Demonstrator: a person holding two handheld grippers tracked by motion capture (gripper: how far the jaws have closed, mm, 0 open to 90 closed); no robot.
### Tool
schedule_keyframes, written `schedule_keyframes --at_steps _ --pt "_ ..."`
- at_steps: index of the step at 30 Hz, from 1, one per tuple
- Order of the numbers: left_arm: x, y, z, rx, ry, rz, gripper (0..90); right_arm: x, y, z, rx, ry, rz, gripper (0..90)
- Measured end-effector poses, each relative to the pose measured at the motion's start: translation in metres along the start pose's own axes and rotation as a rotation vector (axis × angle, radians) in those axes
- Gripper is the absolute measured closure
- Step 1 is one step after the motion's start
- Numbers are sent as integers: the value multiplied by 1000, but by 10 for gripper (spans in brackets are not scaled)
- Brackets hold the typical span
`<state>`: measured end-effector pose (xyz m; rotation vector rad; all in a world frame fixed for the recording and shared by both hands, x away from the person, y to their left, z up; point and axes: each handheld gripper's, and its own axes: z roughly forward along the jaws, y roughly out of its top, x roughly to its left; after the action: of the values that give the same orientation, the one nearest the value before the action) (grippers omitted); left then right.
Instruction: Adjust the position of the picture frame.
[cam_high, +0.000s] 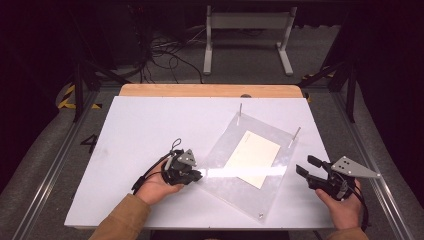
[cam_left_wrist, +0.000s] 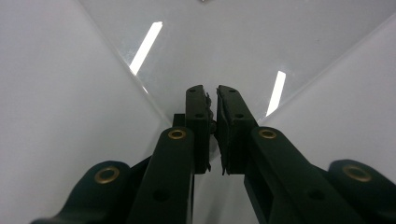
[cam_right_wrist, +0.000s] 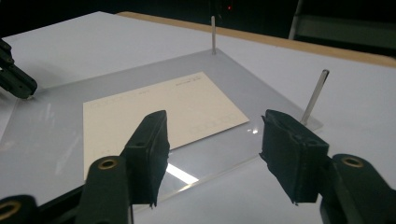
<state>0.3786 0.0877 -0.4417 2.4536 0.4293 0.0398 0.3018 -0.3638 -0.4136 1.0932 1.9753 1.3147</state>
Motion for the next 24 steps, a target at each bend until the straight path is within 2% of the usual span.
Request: schedule_keyframes --at_steps 4,7,8,9,11,13,15,18,21,23,24 --pt "-7 -1 0 -3 -28 -1 836 -5 1 5 21 -45 2 453" --pt "-11 -2 1 -9 -33 9 835 -10 4 10 50 -102 13 498" --pt "-11 -2 1 -9 -33 9 835 -10 4 10 50 -102 13 498" --pt "-12 -3 0 -11 -33 2 835 -14 6 14 65 -122 29 502" --pt "-11 -4 0 -17 -36 -1 835 -24 12 25 103 -175 30 502" --pt "-11 -4 1 -22 -39 -10 834 -32 16 37 133 -204 33 512" --pt "-11 -5 1 -25 -40 -19 832 -41 20 51 154 -213 48 525" --pt "-9 -7 1 -43 -57 -44 826 -50 26 70 172 -231 31 570" --pt "-8 -7 1 -47 -62 -42 824 -55 29 78 174 -237 26 589" --pt "-8 -7 1 -48 -59 -38 825 -65 33 92 200 -247 24 609" --pt "-9 -7 1 -46 -59 -39 825 -65 33 92 200 -247 24 609"
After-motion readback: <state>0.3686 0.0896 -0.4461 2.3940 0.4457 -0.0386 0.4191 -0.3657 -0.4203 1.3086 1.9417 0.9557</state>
